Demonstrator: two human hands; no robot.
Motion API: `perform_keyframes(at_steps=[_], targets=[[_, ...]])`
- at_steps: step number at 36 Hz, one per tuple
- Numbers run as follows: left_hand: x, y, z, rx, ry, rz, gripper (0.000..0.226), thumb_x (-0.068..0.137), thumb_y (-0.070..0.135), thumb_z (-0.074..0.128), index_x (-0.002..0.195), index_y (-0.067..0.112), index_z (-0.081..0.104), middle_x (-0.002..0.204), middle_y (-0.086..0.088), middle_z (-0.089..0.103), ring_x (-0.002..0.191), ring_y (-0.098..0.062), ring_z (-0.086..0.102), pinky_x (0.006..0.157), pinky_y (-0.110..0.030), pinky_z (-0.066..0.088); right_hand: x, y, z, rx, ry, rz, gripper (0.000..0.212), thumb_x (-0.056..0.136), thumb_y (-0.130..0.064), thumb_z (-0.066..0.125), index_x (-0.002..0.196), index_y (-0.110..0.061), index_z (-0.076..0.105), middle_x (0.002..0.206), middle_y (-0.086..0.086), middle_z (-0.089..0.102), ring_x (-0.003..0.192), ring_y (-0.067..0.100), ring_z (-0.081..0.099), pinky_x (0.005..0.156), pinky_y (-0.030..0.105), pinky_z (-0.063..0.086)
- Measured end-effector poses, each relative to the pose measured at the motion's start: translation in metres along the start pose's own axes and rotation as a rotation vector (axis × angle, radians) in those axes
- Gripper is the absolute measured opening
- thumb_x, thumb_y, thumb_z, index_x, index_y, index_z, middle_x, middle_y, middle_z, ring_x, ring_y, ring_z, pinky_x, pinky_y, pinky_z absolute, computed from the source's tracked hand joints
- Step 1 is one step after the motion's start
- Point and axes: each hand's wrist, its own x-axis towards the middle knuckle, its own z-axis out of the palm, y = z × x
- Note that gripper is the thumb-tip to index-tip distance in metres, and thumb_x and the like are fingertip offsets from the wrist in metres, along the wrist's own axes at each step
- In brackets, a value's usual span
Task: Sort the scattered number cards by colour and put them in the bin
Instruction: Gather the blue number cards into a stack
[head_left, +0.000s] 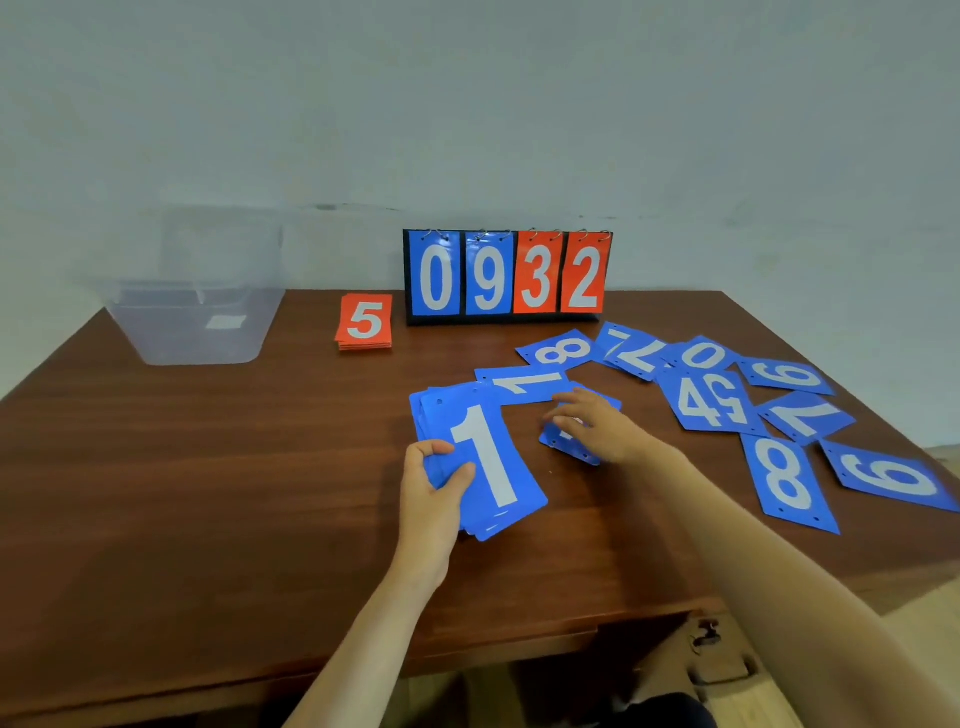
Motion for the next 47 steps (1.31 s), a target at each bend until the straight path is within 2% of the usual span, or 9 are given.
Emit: perform_keyframes(at_steps=[7,12,16,19,25,31,40,44,47], targets=[[0.002,-0.001,-0.002,0.006,-0.017,-0.001,0.02,0.089,0.005,0.062,0.094,0.02,0.05,0.113,0.001,0.057,0.097,-0.019,0.064,0.065,-0.032,0.054,-0.02,0.017,0.012,-0.034,0.018,0.106,0.048,0.1,-0.041,0.037,0.146,-0.029,0.033,0.156,-0.005,0.021,0.144,0.015,0.016,0.117,0.035,0.015],[-0.003,-0.005,-0.005,0.019,-0.019,-0.025,0.019,0.089,0.006,0.061,0.094,0.021,0.05,0.113,0.003,0.057,0.095,-0.016,0.064,0.061,-0.029,0.055,-0.036,0.014,0.021,-0.345,-0.033,0.358,0.045,0.103,-0.026,0.03,0.145,-0.009,0.031,0.155,0.013,0.017,0.141,0.03,0.022,0.111,0.04,0.03],[-0.014,-0.005,0.001,0.022,-0.057,-0.045,0.019,0.089,0.007,0.062,0.094,0.021,0.049,0.111,0.006,0.056,0.095,-0.015,0.064,0.059,-0.027,0.055,-0.053,-0.006,0.019,-0.527,-0.06,0.42,0.029,0.1,-0.017,0.034,0.117,-0.006,0.054,0.119,0.013,0.057,0.108,0.025,0.056,0.084,0.031,0.046],[-0.023,-0.004,0.006,0.031,-0.09,-0.039,0.019,0.089,0.006,0.061,0.093,0.02,0.05,0.112,0.005,0.057,0.094,-0.015,0.064,0.062,-0.03,0.055,-0.061,-0.01,0.015,-0.436,-0.015,0.437,0.018,0.097,-0.019,0.045,0.099,-0.006,0.057,0.097,0.009,0.058,0.086,0.021,0.056,0.071,0.027,0.043],[-0.037,0.0,0.012,0.038,-0.108,-0.004,0.02,0.089,0.002,0.06,0.092,0.019,0.05,0.112,0.001,0.058,0.091,-0.017,0.064,0.064,-0.033,0.054,-0.069,0.01,-0.006,-0.153,0.198,0.341,0.053,0.093,-0.026,0.058,0.14,-0.012,0.041,0.143,0.011,0.04,0.133,0.029,0.034,0.107,0.037,0.033],[-0.048,0.003,0.013,0.032,-0.109,0.004,0.019,0.089,0.002,0.06,0.094,0.018,0.05,0.114,0.002,0.056,0.094,-0.016,0.064,0.063,-0.031,0.054,-0.077,0.03,0.002,-0.112,-0.013,0.428,0.06,0.097,-0.048,0.039,0.15,-0.027,0.021,0.158,-0.001,0.013,0.145,0.027,0.01,0.116,0.05,0.016],[-0.055,0.002,0.021,0.062,-0.105,-0.006,0.021,0.089,0.002,0.06,0.094,0.018,0.049,0.119,-0.001,0.055,0.098,-0.019,0.063,0.058,-0.025,0.055,-0.094,0.019,-0.011,-0.026,-0.084,0.61,0.063,0.068,-0.05,0.079,0.106,-0.011,0.046,0.105,0.003,0.051,0.098,0.023,0.053,0.083,0.035,0.047],[-0.061,0.001,0.031,0.097,-0.132,0.006,0.021,0.089,0.002,0.06,0.095,0.019,0.049,0.12,-0.001,0.054,0.1,-0.018,0.062,0.058,-0.024,0.055,-0.11,0.015,-0.009,0.034,-0.039,0.617,0.048,0.076,-0.039,0.076,0.068,-0.015,0.036,0.065,0.001,0.036,0.056,0.013,0.035,0.051,0.023,0.029],[-0.062,-0.003,0.036,0.117,-0.131,0.007,0.021,0.089,0.002,0.06,0.096,0.018,0.049,0.12,-0.001,0.053,0.099,-0.018,0.062,0.056,-0.022,0.054,-0.12,0.02,-0.001,0.066,0.107,0.595,0.034,0.089,-0.031,0.064,0.076,-0.011,0.04,0.073,0.003,0.044,0.06,0.015,0.04,0.055,0.026,0.032]])
